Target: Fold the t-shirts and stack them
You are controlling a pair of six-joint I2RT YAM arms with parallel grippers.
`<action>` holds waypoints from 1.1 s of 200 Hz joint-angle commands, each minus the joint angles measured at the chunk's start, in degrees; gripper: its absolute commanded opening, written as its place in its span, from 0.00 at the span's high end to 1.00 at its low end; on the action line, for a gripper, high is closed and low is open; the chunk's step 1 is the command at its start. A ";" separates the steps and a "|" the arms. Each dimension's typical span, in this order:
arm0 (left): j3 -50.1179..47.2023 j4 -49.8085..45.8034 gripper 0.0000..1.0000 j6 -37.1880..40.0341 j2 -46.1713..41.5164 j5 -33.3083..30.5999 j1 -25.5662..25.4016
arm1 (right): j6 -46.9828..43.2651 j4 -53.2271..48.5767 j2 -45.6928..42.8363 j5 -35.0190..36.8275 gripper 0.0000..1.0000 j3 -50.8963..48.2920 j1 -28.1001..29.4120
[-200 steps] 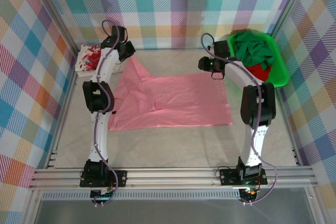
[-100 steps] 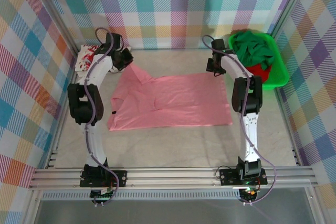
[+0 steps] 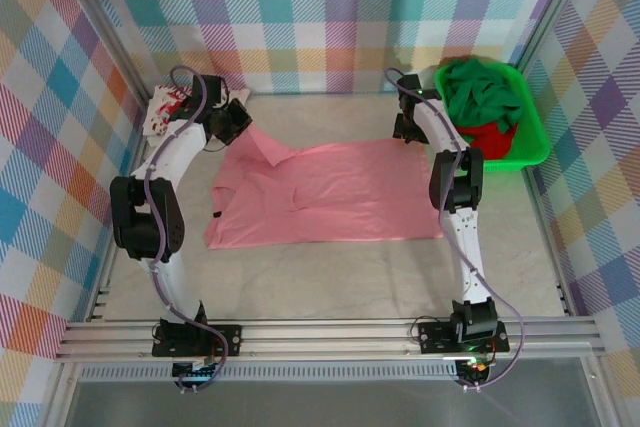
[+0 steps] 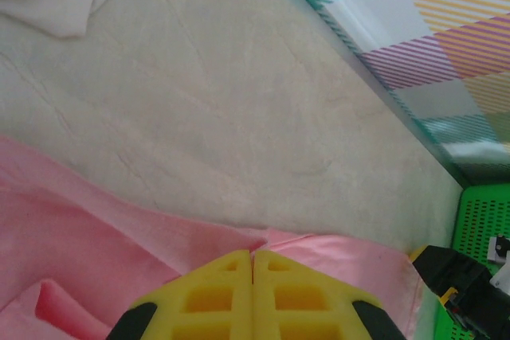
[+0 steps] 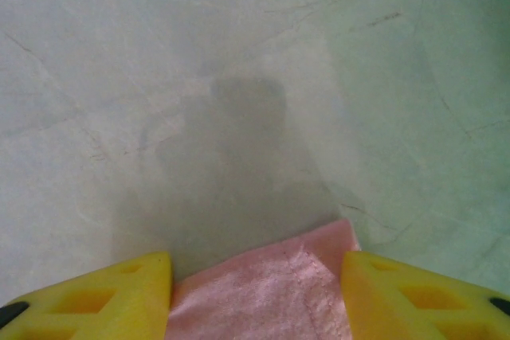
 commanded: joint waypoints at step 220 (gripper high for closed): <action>-12.97 1.00 1.00 -15.22 -19.13 10.68 -0.04 | -1.43 8.74 -26.37 0.70 1.00 -24.27 -0.40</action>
